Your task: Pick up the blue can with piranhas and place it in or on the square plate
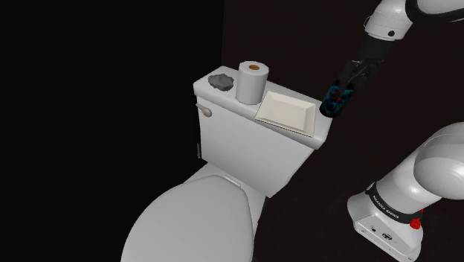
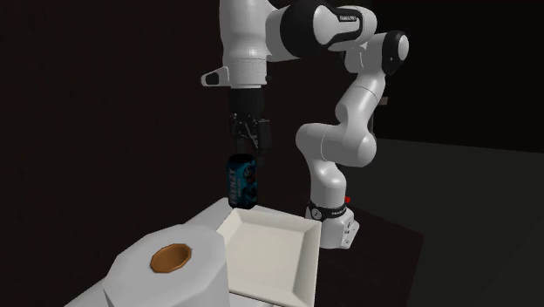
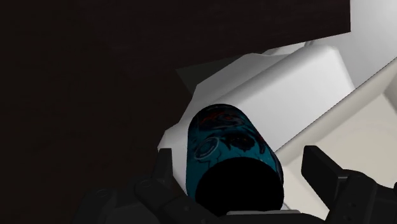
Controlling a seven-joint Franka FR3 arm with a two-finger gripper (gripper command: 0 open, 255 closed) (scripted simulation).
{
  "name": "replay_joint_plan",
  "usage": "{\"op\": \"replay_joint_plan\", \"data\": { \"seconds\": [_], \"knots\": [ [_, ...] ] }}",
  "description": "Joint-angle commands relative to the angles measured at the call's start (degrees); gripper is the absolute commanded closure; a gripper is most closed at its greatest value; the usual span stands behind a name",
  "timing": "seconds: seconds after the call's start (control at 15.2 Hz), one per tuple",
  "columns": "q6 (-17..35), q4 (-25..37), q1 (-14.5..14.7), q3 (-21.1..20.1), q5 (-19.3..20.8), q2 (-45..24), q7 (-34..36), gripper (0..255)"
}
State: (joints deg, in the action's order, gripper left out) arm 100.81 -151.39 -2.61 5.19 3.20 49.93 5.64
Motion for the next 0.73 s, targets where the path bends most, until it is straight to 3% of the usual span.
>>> {"op": "replay_joint_plan", "data": {
  "seconds": [0.0,0.59,0.66],
  "knots": [
    [1.5,-1.6,-0.1,0.1,0.1,0.1,0.0,0],
    [2.7,-2.8,-0.1,0.2,0.1,0.1,0.0,0],
    [2.7,-2.8,-0.1,0.2,0.1,0.1,0.0,255]
  ]
}}
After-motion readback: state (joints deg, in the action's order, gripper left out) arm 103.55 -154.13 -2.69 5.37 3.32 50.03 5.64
